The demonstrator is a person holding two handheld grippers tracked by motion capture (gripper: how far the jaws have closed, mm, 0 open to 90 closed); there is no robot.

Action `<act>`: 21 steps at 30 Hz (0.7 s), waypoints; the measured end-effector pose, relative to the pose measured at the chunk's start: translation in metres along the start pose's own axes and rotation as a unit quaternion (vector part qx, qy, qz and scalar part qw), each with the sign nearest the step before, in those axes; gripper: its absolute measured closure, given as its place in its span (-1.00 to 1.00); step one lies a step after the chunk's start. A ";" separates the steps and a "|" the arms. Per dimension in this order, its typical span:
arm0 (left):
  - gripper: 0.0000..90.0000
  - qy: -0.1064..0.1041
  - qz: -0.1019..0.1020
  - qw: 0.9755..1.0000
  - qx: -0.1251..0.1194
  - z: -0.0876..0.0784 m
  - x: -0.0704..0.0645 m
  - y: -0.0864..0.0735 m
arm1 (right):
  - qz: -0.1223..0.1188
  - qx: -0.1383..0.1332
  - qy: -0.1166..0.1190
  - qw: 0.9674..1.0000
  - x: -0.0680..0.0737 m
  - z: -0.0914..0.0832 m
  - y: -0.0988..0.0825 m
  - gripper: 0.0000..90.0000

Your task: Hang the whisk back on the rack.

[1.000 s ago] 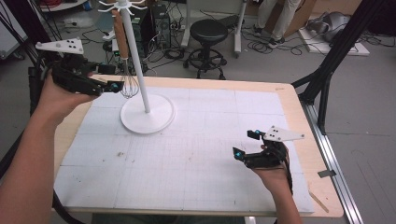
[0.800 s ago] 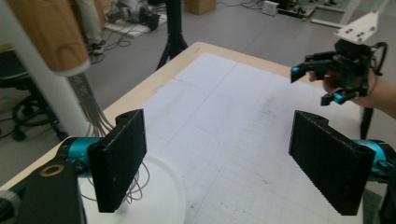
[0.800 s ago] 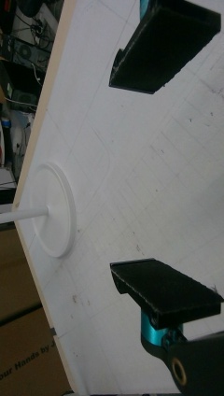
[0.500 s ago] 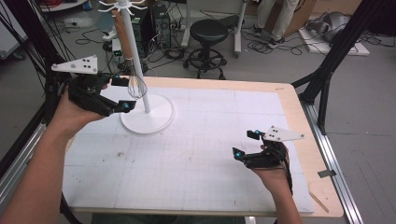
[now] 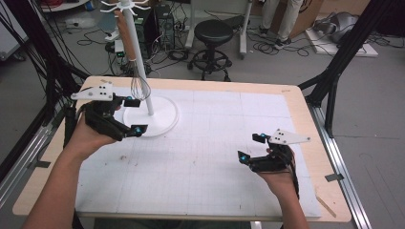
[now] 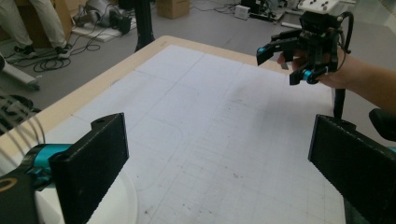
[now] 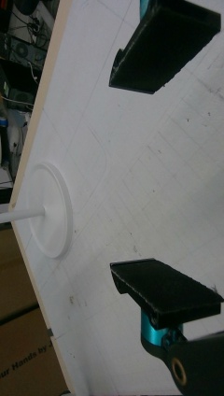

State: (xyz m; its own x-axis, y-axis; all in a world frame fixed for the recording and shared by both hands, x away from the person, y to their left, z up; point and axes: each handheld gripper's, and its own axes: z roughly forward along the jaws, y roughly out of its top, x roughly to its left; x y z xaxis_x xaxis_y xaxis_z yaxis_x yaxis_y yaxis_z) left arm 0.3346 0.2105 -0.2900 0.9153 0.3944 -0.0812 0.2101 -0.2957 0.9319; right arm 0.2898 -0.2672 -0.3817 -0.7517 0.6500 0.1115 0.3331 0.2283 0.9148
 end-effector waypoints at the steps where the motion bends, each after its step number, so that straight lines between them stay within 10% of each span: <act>1: -0.88 -0.001 0.001 1.000 0.002 0.001 0.000 -0.004 | 0.002 0.002 0.001 1.000 0.000 0.000 0.000 -0.79; 21: -0.96 0.023 -0.014 0.999 -0.023 0.006 -0.018 -0.064 | -0.001 0.020 0.001 1.000 0.000 0.008 -0.005 -0.79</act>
State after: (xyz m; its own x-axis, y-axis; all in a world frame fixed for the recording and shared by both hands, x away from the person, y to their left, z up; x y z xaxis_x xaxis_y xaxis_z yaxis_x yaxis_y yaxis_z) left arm 0.3064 0.2169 -0.3499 0.8921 0.4423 -0.0923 0.2185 -0.2435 0.9450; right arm 0.2929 -0.2626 -0.3898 -0.7537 0.6479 0.1107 0.3543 0.2586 0.8987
